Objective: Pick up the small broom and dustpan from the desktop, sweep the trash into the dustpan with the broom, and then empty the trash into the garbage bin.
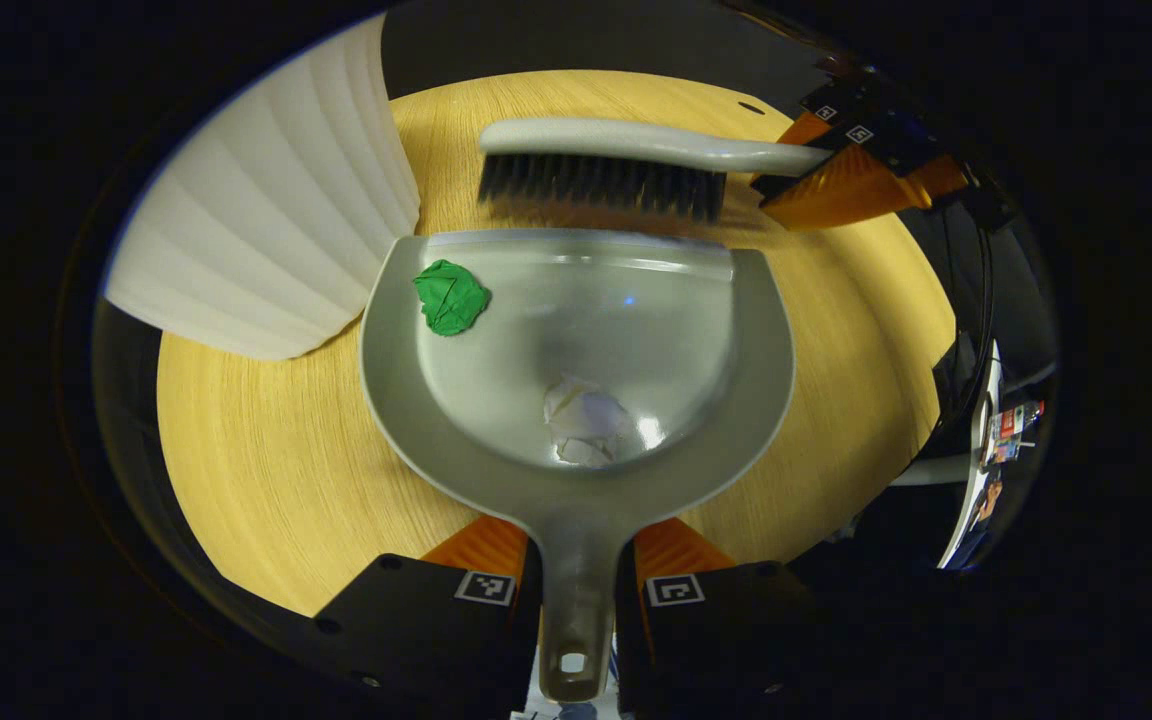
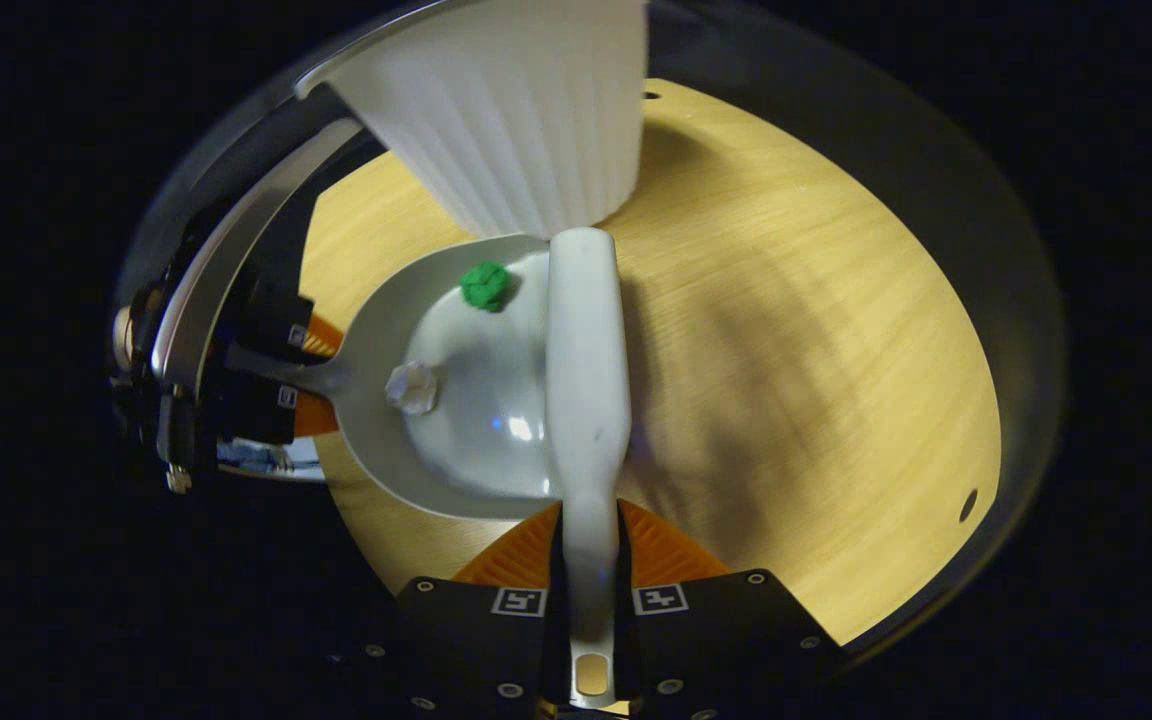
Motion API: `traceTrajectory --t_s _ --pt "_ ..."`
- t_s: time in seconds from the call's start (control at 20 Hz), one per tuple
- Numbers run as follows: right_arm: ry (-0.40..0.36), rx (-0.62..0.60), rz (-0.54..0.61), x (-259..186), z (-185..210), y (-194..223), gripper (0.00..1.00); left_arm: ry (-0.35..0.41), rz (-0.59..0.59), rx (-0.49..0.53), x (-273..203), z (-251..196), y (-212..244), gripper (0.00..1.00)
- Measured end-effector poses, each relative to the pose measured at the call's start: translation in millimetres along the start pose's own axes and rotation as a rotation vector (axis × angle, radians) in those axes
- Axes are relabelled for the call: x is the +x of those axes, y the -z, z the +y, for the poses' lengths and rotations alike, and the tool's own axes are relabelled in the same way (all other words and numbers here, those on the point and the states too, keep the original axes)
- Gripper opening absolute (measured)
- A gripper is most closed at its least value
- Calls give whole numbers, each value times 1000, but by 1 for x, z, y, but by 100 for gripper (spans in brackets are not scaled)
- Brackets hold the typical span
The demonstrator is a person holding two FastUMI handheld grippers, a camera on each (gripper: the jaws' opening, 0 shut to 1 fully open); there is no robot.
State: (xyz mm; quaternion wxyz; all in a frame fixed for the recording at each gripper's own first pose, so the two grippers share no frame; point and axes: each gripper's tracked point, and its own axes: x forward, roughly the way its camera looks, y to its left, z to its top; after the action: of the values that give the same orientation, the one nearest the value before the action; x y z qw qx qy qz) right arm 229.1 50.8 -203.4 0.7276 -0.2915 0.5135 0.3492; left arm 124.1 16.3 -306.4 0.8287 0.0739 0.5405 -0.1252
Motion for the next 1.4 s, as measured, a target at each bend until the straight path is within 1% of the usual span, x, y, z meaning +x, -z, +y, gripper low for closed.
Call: traceTrajectory --t_s 0.1,0.2,0.25,0.3,0.4,0.45,0.5,0.55,0.6,0.7,0.9,1.0,1.05,1.2,1.25,1.3,1.4 --pt "67 125 -16 -9 -23 8 16 -12 -13 17 -7 4 1 33" --pt "130 243 -17 -17 -40 13 17 -32 -27 67 -17 -2 0 33" --pt "151 292 -8 -21 -45 14 17 -39 -35 92 -24 -6 1 33" --pt "162 336 -4 -22 -47 18 16 -40 -39 113 -32 -9 2 33" --pt "157 405 10 -21 -46 21 16 -37 -38 157 -48 -11 5 33" --pt "155 429 9 -6 -38 39 16 -38 -39 193 -56 -14 8 33" --pt "150 454 11 -1 -34 43 16 -39 -39 231 -66 -18 12 33" --pt "150 473 18 6 -32 45 16 -39 -41 262 -79 -27 18 33" --pt "155 487 17 20 -35 55 16 -28 -44 282 -90 -34 20 33" --pt "145 524 16 34 -32 59 16 2 -44 318 -116 -45 27 33" --pt "130 570 3 76 -35 74 16 -10 -80 407 -159 -60 20 33" --pt "131 577 -1 76 -40 76 16 0 -92 439 -186 -66 8 33" --pt "132 582 -3 69 -32 76 16 -2 -98 455 -199 -63 2 33" --pt "118 596 -15 70 -31 77 16 -4 -105 512 -229 -58 -10 33" --pt "114 596 -16 70 -30 77 16 9 -97 503 -241 -55 -17 33" --pt "110 601 -17 70 -30 77 16 42 -90 479 -254 -53 -20 33" --pt "97 611 -21 71 -30 75 16 124 -71 394 -285 -53 -25 33"
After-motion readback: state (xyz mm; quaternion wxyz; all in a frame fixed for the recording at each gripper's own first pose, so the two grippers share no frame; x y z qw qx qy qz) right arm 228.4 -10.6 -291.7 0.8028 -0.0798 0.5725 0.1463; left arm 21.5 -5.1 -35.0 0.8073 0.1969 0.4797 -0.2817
